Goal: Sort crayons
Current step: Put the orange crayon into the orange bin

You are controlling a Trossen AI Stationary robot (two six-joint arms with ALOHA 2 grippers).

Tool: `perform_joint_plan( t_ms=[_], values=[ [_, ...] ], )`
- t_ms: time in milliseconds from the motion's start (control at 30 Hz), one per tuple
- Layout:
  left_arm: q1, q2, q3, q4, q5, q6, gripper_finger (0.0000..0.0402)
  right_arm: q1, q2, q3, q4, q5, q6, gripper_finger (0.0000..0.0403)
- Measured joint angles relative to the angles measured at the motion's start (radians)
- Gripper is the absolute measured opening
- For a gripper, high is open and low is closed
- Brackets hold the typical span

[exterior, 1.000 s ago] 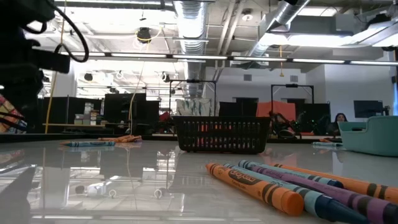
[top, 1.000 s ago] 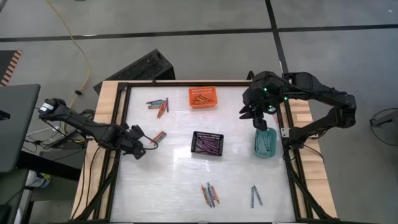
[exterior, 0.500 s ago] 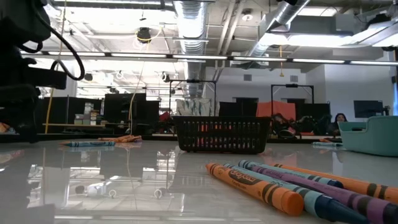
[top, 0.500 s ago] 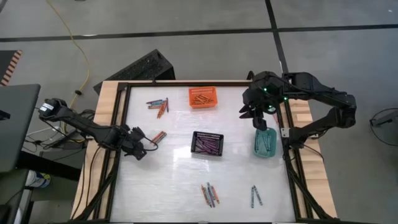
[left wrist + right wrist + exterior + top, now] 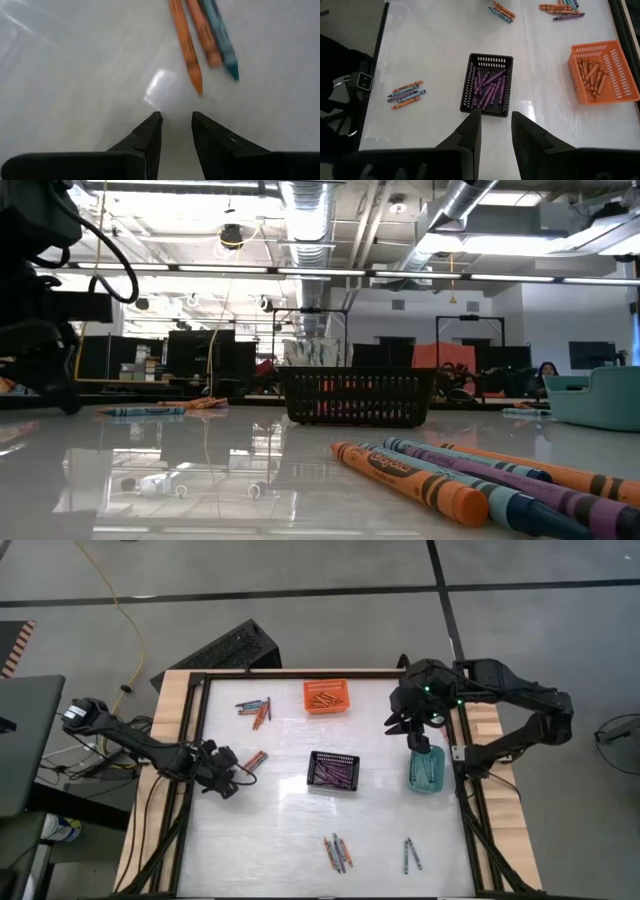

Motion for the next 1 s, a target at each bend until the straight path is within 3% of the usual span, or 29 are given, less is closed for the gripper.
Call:
perform_joint_plan(
  t_ms=[267, 500, 833, 1000],
  values=[
    [0.046, 0.000, 0.000, 0.097, -0.057, 0.073, 0.0123, 0.039, 0.000, 0.000, 0.005, 0.020, 0.001, 0.0102],
    [0.137, 0.000, 0.000, 0.125, 0.021, 0.139, 0.0170, 0.075, 0.000, 0.000, 0.011, 0.024, 0.004, 0.0102],
    [0.234, 0.010, 0.000, 0.114, 0.169, 0.255, 0.0153, 0.166, 0.000, 0.000, 0.018, 0.107, 0.029, 0.0102],
    [0.273, 0.040, 0.003, 0.135, 0.193, 0.259, 0.0146, 0.196, 0.000, 0.000, 0.018, 0.136, 0.035, 0.0102]
  ],
)
